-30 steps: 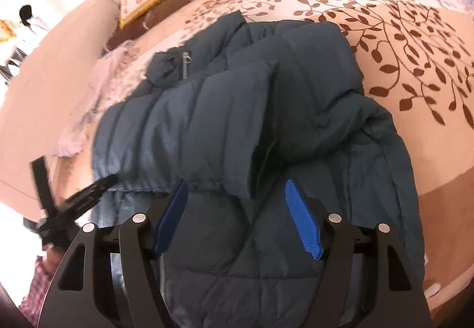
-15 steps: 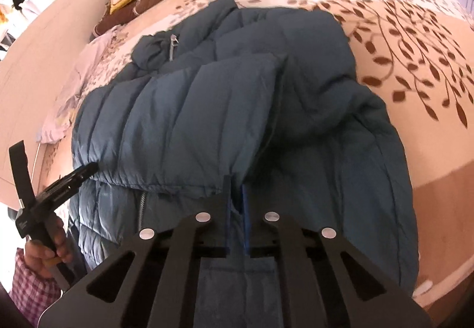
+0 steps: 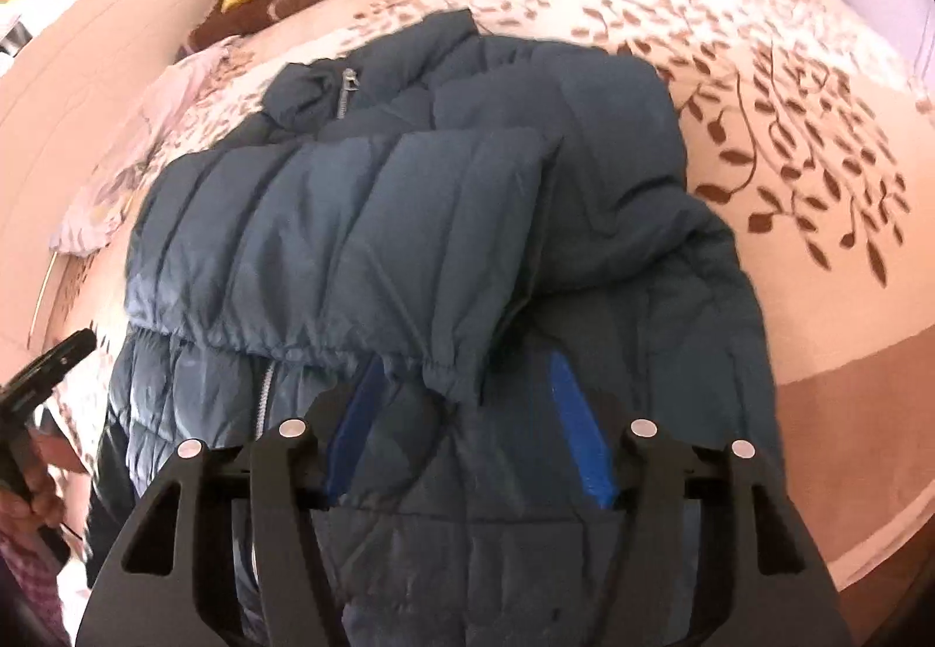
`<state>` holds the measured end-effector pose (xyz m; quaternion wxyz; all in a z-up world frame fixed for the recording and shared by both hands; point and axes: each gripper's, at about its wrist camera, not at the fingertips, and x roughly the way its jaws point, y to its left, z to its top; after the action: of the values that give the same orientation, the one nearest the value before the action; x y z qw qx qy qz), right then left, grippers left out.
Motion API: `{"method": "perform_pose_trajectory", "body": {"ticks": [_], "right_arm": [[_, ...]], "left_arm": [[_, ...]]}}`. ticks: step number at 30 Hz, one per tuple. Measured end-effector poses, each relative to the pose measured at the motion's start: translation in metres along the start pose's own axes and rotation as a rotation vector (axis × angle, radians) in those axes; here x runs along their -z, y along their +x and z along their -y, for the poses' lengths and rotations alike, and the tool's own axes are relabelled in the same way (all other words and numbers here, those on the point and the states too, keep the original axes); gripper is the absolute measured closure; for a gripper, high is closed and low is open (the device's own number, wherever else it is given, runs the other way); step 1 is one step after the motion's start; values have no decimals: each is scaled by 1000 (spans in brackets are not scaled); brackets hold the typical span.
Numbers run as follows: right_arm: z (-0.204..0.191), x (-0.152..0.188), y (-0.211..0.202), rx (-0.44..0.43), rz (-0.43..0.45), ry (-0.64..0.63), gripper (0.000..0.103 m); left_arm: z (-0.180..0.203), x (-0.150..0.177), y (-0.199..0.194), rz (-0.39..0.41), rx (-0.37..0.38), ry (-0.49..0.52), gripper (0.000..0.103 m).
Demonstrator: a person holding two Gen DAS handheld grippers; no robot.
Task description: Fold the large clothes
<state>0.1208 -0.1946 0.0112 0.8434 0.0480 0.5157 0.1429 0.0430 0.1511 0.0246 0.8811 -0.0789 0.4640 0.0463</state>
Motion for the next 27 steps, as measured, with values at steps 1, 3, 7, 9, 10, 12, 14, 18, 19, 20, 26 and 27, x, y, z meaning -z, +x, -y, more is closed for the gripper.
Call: {"method": "perform_pose_trajectory", "body": {"ticks": [1, 3, 7, 9, 10, 12, 14, 18, 19, 20, 26, 27], "right_arm": [[-1, 3, -4, -1, 3, -13, 43], [-2, 11, -12, -3, 5, -36, 43], [-5, 27, -22, -20, -3, -68, 43], [-9, 39, -27, -29, -12, -89, 43], [-10, 44, -29, -34, -18, -98, 43], [-13, 55, -31, -36, -31, -122, 42], [-15, 65, -33, -41, -44, -140, 41], [-19, 84, -35, -34, -65, -171, 39], [-19, 87, -35, -26, -68, -178, 39], [-20, 91, -36, -12, -72, -187, 39], [-20, 108, -43, 52, -65, -212, 37], [-19, 110, -44, 60, -64, -217, 36]], "left_arm": [[-6, 7, -8, 0, -6, -2, 44], [-18, 22, -21, -2, -24, -9, 43], [-37, 47, -37, -20, -50, -45, 43], [-45, 61, -43, -32, -53, -74, 43], [-48, 68, -46, -38, -55, -82, 43], [-50, 79, -49, -50, -59, -89, 43], [-51, 91, -52, -65, -63, -86, 43], [-47, 109, -54, -95, -58, -78, 43], [-46, 113, -55, -102, -54, -76, 43], [-45, 117, -55, -107, -52, -76, 43], [-39, 133, -55, -144, -51, -54, 43], [-38, 136, -56, -147, -51, -53, 43]]}}
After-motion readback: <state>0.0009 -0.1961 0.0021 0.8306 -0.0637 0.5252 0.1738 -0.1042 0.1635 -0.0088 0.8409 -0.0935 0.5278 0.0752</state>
